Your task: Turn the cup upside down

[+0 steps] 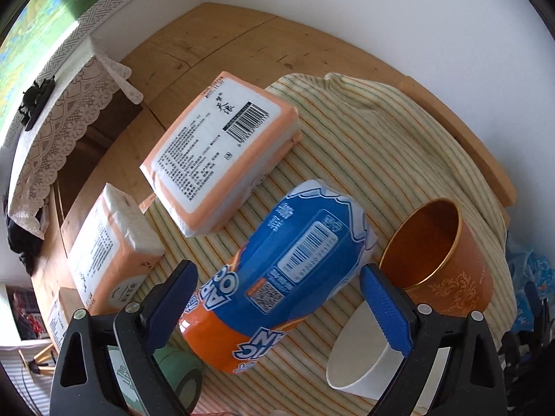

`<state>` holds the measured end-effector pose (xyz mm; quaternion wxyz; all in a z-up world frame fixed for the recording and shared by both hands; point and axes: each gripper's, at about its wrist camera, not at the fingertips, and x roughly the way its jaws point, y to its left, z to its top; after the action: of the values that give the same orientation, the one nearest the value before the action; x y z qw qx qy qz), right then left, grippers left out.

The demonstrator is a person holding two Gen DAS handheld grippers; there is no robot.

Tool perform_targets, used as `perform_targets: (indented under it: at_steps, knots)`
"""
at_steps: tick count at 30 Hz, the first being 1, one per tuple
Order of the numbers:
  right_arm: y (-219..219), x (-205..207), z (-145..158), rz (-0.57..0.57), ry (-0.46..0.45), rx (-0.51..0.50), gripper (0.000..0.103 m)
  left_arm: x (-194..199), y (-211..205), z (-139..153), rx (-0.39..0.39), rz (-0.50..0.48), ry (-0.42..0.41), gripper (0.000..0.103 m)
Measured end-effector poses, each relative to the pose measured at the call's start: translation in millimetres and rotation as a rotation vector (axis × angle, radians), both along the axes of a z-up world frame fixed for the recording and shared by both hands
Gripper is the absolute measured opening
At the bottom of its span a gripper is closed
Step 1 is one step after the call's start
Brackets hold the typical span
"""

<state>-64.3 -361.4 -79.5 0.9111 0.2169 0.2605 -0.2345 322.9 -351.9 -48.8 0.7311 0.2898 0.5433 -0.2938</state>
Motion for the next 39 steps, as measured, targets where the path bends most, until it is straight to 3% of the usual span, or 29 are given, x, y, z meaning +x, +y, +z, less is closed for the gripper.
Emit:
perform_targets:
  at_steps: [14, 20, 32, 39]
  knots:
    - [-11.3, -2.7, -9.4, -0.033, 0.018, 0.038, 0.087, 3.0, -12.8, -19.7, 0.011, -0.035, 0.041, 0.09]
    - [-16.8, -4.8, -11.4, -0.046, 0.013, 0.049, 0.087, -1.6, -13.0, -15.1, 0.017, -0.044, -0.027, 0.085]
    - [-9.0, -4.1, -6.8, -0.033, -0.009, 0.056, 0.087, -26.1, 17.5, 46.6, -0.007, -0.053, -0.176, 0.082]
    - [8.6, -8.1, 11.3, -0.003, -0.049, 0.042, 0.087, -85.8, 52.3, 98.5, 0.0, -0.107, -0.246, 0.082]
